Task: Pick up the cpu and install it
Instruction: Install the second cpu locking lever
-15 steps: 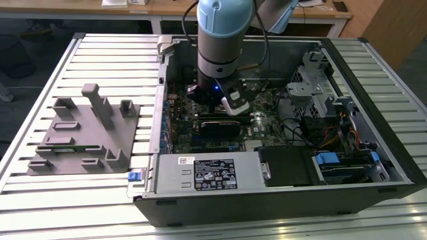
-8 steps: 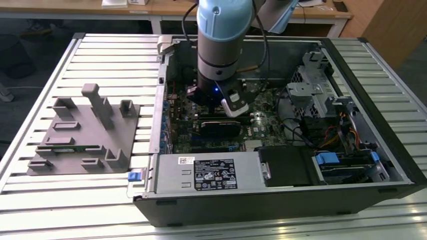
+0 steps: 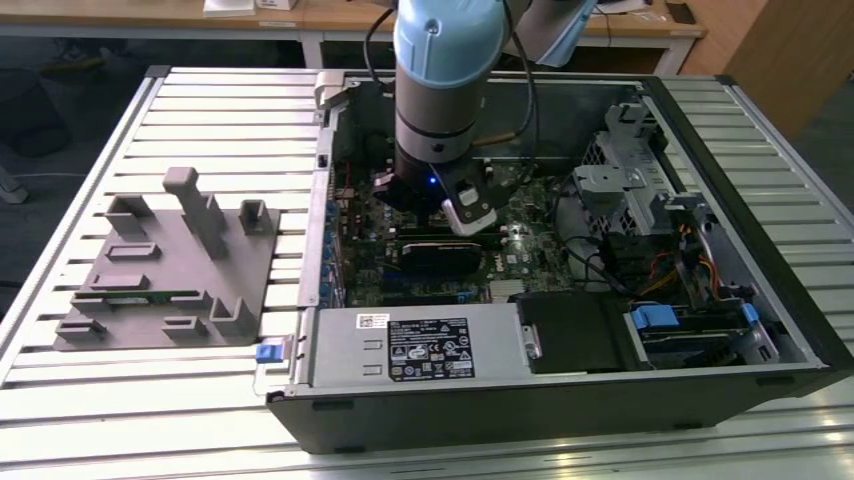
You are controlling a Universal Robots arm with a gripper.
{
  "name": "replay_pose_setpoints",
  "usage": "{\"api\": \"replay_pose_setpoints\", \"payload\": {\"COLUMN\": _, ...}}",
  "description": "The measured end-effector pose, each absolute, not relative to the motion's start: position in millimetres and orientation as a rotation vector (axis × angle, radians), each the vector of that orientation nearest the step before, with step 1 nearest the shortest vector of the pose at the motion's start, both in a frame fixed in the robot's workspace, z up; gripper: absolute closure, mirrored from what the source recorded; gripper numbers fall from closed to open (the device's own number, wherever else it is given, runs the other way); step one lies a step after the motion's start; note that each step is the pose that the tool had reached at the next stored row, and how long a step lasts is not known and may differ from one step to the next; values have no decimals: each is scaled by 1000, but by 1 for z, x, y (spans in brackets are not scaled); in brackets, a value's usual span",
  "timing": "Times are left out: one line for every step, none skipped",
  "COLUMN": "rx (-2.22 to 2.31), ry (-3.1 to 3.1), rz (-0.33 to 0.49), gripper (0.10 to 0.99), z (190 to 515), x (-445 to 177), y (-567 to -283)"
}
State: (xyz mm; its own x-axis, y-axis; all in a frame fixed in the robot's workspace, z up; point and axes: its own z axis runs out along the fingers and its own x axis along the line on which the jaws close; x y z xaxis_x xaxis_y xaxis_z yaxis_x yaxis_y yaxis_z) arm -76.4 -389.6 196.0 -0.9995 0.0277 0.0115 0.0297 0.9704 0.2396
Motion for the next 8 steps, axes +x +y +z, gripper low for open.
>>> {"api": "replay_pose_setpoints", "payload": {"rx": -45, "ry": -3110, "rz": -381, "gripper": 980, "z": 196, "x": -76, "y": -390}}
{"api": "replay_pose_setpoints", "payload": {"rx": -45, "ry": -3110, "rz": -383, "gripper": 980, "z": 195, "x": -76, "y": -390}}
{"api": "replay_pose_setpoints", "payload": {"rx": -45, "ry": -3109, "rz": -385, "gripper": 980, "z": 195, "x": -76, "y": -390}}
{"api": "replay_pose_setpoints", "payload": {"rx": -45, "ry": -3109, "rz": -388, "gripper": 980, "z": 195, "x": -76, "y": -390}}
{"api": "replay_pose_setpoints", "payload": {"rx": -45, "ry": -3109, "rz": -390, "gripper": 980, "z": 194, "x": -76, "y": -390}}
{"api": "replay_pose_setpoints", "payload": {"rx": -45, "ry": -3108, "rz": -393, "gripper": 980, "z": 194, "x": -76, "y": -390}}
{"api": "replay_pose_setpoints", "payload": {"rx": -45, "ry": -3108, "rz": -395, "gripper": 980, "z": 193, "x": -76, "y": -390}}
{"api": "replay_pose_setpoints", "payload": {"rx": -45, "ry": -3108, "rz": -397, "gripper": 980, "z": 193, "x": -76, "y": -390}}
